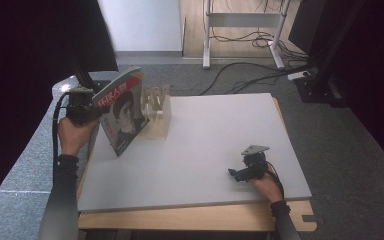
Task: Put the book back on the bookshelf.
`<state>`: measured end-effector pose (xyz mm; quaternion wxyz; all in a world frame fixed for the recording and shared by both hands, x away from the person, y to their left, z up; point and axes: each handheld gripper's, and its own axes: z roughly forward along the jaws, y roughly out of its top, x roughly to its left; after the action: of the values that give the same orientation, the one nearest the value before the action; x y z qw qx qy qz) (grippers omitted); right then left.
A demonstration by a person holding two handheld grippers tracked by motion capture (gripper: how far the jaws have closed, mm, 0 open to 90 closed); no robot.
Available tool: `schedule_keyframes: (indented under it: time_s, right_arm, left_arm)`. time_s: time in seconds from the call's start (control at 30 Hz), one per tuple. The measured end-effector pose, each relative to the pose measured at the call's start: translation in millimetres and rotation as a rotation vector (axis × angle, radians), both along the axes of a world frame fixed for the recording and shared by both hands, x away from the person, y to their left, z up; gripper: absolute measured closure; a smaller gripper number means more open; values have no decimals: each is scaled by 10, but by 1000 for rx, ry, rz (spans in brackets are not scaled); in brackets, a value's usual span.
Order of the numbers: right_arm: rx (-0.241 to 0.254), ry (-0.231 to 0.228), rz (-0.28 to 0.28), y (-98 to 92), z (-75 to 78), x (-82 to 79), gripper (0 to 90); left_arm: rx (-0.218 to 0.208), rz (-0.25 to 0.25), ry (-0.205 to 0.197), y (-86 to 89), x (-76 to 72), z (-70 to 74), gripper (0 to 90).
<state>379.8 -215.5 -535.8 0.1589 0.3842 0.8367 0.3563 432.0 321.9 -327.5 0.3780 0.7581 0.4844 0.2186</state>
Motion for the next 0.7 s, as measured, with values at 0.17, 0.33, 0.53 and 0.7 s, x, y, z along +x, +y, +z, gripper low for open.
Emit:
schedule_keyframes:
  time_s: [0.17, 0.33, 0.53, 0.7]
  right_arm:
    - [2, 1, 1, -1, -1, 1, 0]
    - [2, 0, 0, -1, 0, 0, 0]
    - [1, -1, 0, 0, 1, 1, 0]
    - [-2, -3, 1, 2, 1, 3, 0]
  left_arm:
    - [-61, 6, -47, -34, 46, -48, 870]
    - [-68, 27, -83, -44, 101, -125, 867]
    - [-43, 86, -105, 60, 94, -212, 846]
    - [-56, 95, -99, 110, 117, -253, 616]
